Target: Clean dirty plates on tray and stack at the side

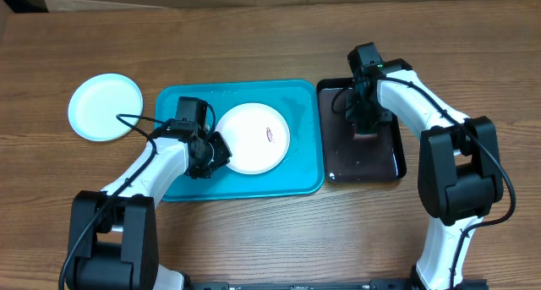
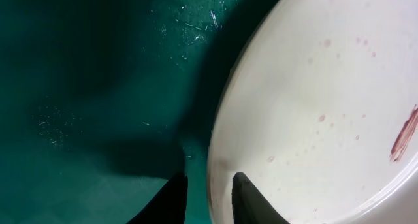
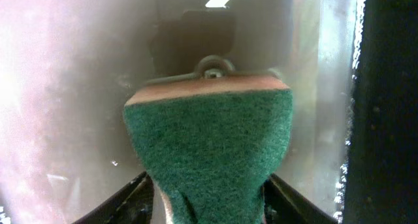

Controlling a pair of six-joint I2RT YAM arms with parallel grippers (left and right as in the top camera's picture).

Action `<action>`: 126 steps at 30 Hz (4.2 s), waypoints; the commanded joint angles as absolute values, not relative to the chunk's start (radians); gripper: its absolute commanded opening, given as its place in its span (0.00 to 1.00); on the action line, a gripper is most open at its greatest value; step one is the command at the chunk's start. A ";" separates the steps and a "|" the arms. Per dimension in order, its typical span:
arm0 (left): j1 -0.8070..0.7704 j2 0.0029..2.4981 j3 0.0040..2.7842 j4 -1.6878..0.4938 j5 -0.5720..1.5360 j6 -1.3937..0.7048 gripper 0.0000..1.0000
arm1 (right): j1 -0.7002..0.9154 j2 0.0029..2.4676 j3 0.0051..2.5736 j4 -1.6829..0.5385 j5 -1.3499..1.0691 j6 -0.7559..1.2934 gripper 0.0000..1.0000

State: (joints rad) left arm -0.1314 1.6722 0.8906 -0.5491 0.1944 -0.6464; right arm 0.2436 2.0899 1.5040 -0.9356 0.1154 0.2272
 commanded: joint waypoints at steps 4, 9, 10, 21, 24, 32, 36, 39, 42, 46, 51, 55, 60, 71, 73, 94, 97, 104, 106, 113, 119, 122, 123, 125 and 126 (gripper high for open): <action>-0.140 1.681 0.884 -0.546 0.199 -0.627 0.26 | 0.240 2.083 1.500 -0.935 0.085 0.236 0.04; -0.140 1.681 0.884 -0.546 0.199 -0.627 0.26 | 0.240 2.083 1.500 -0.928 0.089 0.236 0.45; -0.140 1.681 0.884 -0.546 0.199 -0.627 0.26 | 0.240 2.083 1.500 -0.926 0.089 0.236 0.45; -0.140 1.681 0.884 -0.547 0.200 -0.627 0.27 | 0.240 2.083 1.500 -0.910 0.089 0.236 0.47; -0.140 1.681 0.884 -0.547 0.200 -0.627 0.27 | 0.240 2.083 1.500 -0.909 0.088 0.236 0.47; -0.140 1.681 0.884 -0.546 0.204 -0.627 0.30 | 0.240 2.082 1.500 -0.915 0.088 0.236 0.31; -0.136 1.681 0.886 -0.552 0.215 -0.628 0.36 | 0.240 2.082 1.500 -0.917 0.088 0.236 0.34; -0.136 1.681 0.886 -0.551 0.214 -0.628 0.38 | 0.240 2.082 1.500 -0.920 0.089 0.235 0.35; -0.136 1.681 0.892 -0.553 0.221 -0.627 0.36 | 0.240 2.082 1.500 -0.921 0.089 0.232 0.35; -0.131 1.676 0.912 -0.553 0.237 -0.624 0.33 | 0.240 2.083 1.500 -0.923 0.089 0.229 0.36; -0.131 1.673 0.919 -0.557 0.239 -0.624 0.33 | 0.240 2.083 1.500 -0.923 0.089 0.229 0.36; -0.129 1.671 0.939 -0.590 0.256 -0.624 0.29 | 0.240 2.083 1.500 -0.923 0.089 0.229 0.36; -0.129 1.671 0.947 -0.603 0.256 -0.623 0.29 | 0.240 2.083 1.500 -0.924 0.088 0.229 0.36; -0.118 1.666 0.963 -0.616 0.234 -0.624 0.24 | 0.240 2.083 1.500 -0.928 0.088 0.229 0.36; -0.119 1.666 0.962 -0.616 0.225 -0.624 0.24 | 0.240 2.083 1.500 -0.928 0.088 0.229 0.36; -0.119 1.669 0.944 -0.602 0.191 -0.625 0.18 | 0.240 2.083 1.500 -0.929 0.088 0.229 0.36; -0.119 1.669 0.942 -0.601 0.191 -0.625 0.15 | 0.240 2.083 1.500 -0.929 0.088 0.229 0.36; -0.119 1.677 0.942 -0.596 0.191 -0.625 0.14 | 0.240 2.083 1.500 -0.929 0.088 0.229 0.36; -0.119 1.680 0.942 -0.594 0.191 -0.625 0.14 | 0.240 2.083 1.500 -0.930 0.088 0.229 0.36; -0.119 1.681 0.934 -0.583 0.191 -0.625 0.15 | 0.240 2.083 1.500 -0.932 0.088 0.229 0.36; -0.119 1.681 0.929 -0.574 0.191 -0.625 0.14 | 0.240 2.083 1.500 -0.933 0.088 0.229 0.36; -0.120 1.681 0.920 -0.566 0.176 -0.628 0.15 | 0.240 2.083 1.500 -0.936 0.088 0.229 0.36; -0.121 1.681 0.916 -0.563 0.175 -0.629 0.15 | 0.240 2.083 1.500 -0.936 0.088 0.229 0.36; -0.121 1.682 0.916 -0.563 0.174 -0.628 0.15 | 0.240 2.083 1.500 -0.937 0.088 0.229 0.36; -0.121 1.682 0.916 -0.563 0.175 -0.628 0.14 | 0.240 2.083 1.500 -0.937 0.088 0.229 0.36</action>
